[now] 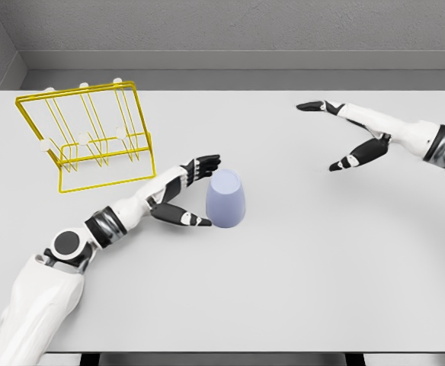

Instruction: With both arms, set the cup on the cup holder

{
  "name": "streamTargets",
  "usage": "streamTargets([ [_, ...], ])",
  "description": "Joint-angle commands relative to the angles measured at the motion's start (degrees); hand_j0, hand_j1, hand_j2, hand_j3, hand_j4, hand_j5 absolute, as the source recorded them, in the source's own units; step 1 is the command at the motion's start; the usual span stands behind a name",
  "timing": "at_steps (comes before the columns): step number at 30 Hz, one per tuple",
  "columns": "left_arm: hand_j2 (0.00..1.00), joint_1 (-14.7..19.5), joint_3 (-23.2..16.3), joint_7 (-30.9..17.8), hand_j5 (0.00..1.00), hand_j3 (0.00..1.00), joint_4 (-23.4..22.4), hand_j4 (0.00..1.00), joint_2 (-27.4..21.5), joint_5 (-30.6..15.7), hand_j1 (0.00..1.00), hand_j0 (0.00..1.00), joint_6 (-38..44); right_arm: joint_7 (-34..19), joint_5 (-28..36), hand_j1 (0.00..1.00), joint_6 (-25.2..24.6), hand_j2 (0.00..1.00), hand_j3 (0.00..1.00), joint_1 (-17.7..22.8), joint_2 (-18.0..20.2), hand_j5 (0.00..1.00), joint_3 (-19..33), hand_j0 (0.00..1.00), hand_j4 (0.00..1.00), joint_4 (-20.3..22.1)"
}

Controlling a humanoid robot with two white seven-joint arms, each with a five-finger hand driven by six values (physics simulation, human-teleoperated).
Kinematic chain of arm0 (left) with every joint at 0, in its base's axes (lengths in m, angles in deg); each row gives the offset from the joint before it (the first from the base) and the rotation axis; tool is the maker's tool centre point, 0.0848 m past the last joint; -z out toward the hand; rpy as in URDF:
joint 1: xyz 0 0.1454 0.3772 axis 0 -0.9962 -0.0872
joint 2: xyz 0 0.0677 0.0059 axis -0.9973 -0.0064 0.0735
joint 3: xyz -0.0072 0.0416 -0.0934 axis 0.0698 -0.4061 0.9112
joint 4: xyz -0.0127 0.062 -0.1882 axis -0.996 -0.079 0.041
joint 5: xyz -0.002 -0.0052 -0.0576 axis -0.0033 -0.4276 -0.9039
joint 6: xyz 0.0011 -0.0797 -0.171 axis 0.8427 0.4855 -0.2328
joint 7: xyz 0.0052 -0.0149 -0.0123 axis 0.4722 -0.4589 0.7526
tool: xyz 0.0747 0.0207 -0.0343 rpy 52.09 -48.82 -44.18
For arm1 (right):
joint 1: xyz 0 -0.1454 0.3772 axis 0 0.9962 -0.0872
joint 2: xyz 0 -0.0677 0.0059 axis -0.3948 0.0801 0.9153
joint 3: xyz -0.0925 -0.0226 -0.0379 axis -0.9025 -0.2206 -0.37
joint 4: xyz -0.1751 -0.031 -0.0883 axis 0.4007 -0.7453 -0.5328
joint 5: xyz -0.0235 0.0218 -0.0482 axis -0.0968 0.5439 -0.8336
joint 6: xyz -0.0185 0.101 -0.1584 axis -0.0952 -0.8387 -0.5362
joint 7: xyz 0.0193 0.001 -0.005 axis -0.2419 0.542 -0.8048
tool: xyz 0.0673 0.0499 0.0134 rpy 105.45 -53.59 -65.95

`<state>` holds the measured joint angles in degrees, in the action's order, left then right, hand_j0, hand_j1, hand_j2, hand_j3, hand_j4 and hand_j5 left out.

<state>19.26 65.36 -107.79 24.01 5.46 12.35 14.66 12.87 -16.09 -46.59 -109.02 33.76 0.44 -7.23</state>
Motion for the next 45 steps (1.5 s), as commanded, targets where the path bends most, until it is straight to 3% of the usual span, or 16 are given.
streamTargets([
  [1,1.0,0.0,-0.1,0.0,1.0,1.0,0.0,1.0,0.2,-0.4,1.0,1.0,0.0,7.5,-11.2,1.0,0.1,1.0,1.0,-0.2,2.1,1.0,0.0,1.0,1.0,0.5],
  [3,1.0,0.0,-0.1,0.0,1.0,1.0,0.0,1.0,0.2,-0.3,1.0,1.0,0.0,13.7,-12.8,1.0,0.1,1.0,1.0,-1.1,2.4,1.0,0.0,1.0,1.0,0.6],
  [4,1.0,0.0,-0.1,0.0,1.0,1.0,0.0,1.0,0.3,-0.4,1.0,1.0,0.0,13.9,-12.9,1.0,0.1,1.0,1.0,-1.3,3.2,1.0,-0.1,1.0,1.0,0.6],
  [13,1.0,0.0,-0.3,0.0,1.0,1.0,0.0,1.0,1.4,-0.2,1.0,1.0,0.0,13.8,-14.8,1.0,0.1,1.0,1.0,-1.3,4.1,1.0,-1.9,1.0,1.0,0.6],
  [15,1.0,0.0,-0.1,0.0,1.0,1.0,0.0,1.0,2.4,2.3,1.0,1.0,-0.1,13.8,-14.8,1.0,0.1,1.0,1.0,-1.0,4.0,1.0,-2.0,1.0,1.0,0.4],
  [45,1.0,0.1,-0.1,0.0,1.0,1.0,0.0,1.0,3.9,2.5,1.0,1.0,0.0,13.8,-14.6,1.0,0.1,1.0,1.0,-1.3,3.7,1.0,-1.3,1.0,1.0,-2.0],
])
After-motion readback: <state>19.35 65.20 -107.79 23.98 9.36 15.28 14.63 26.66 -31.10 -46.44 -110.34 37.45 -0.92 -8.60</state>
